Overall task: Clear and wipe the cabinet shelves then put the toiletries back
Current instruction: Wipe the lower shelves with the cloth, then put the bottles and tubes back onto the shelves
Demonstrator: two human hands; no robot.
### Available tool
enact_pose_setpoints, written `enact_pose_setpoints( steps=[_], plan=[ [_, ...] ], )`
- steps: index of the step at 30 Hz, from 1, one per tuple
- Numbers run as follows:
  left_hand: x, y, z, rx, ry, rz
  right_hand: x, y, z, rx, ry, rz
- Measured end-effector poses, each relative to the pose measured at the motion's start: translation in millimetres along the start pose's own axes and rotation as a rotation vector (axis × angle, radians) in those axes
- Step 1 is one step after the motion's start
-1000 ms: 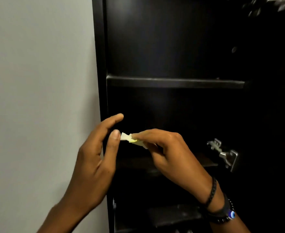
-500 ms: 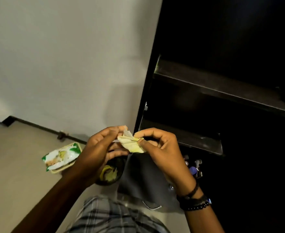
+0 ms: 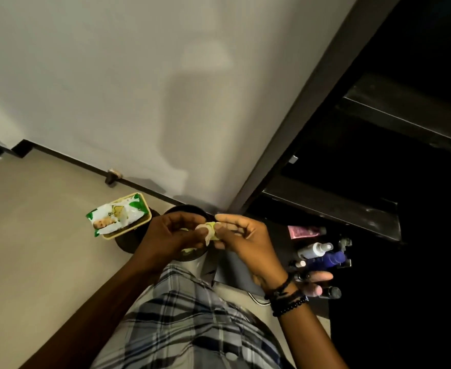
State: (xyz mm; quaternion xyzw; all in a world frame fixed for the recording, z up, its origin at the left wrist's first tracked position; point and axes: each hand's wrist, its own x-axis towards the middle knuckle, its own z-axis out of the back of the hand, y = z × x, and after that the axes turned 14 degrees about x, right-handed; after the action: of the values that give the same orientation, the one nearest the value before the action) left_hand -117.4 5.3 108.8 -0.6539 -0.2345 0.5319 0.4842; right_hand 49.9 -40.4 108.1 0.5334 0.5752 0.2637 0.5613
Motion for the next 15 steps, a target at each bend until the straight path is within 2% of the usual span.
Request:
enact_pose_setpoints(
  steps=[6, 10, 15],
  plan=[
    [45, 23, 47, 0.061, 0.032, 0.057, 44, -35, -34, -0.052, -0.153, -0.111],
    [73, 45, 76, 0.182, 0.076, 0.113, 80, -76, -39, -0.183, -0.343, -0.153],
    [88, 62, 99, 0.315, 0.074, 0.096, 122, -113, -39, -0.375, -0.435, -0.259]
  ],
)
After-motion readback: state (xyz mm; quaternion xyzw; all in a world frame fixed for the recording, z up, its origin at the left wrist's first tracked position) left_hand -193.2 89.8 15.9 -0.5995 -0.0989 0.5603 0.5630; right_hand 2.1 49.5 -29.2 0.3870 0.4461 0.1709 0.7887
